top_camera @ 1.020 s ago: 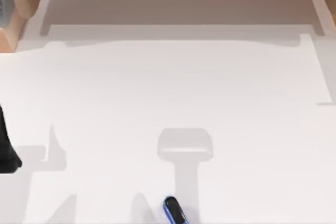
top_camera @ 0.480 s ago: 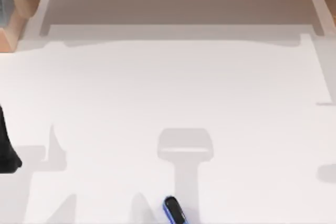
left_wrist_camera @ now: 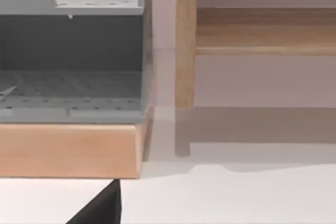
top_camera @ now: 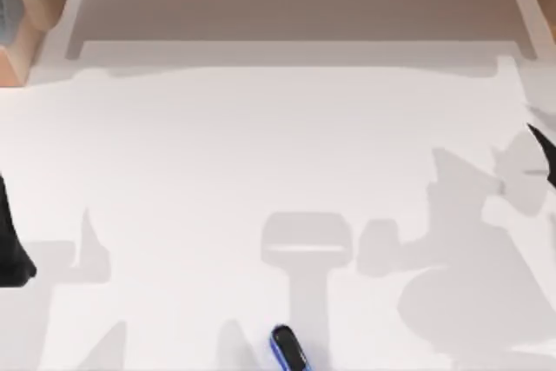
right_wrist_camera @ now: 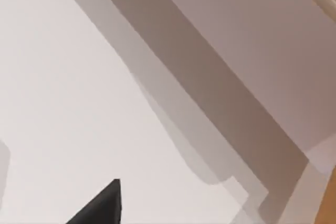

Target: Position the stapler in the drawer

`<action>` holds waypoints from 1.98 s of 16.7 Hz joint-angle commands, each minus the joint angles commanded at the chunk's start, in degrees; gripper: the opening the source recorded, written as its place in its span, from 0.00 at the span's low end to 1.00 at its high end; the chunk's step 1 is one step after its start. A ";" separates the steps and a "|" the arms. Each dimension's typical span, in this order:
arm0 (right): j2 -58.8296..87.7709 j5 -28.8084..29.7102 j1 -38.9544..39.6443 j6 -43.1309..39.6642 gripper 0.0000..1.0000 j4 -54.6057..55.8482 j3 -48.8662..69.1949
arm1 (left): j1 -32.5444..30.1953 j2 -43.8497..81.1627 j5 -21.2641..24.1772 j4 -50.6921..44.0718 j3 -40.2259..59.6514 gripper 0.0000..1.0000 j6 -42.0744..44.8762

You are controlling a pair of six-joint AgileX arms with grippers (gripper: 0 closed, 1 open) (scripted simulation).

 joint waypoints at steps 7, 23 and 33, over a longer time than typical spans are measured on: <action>-1.01 14.16 30.23 34.99 1.00 -42.19 16.81 | 0.00 0.00 0.00 0.00 0.00 1.00 0.00; 10.39 37.15 72.50 83.98 1.00 -104.27 46.85 | 0.00 0.00 0.00 0.00 0.00 1.00 0.00; 13.44 37.15 72.18 83.69 1.00 -97.94 43.63 | 0.00 0.00 0.00 0.00 0.00 1.00 0.00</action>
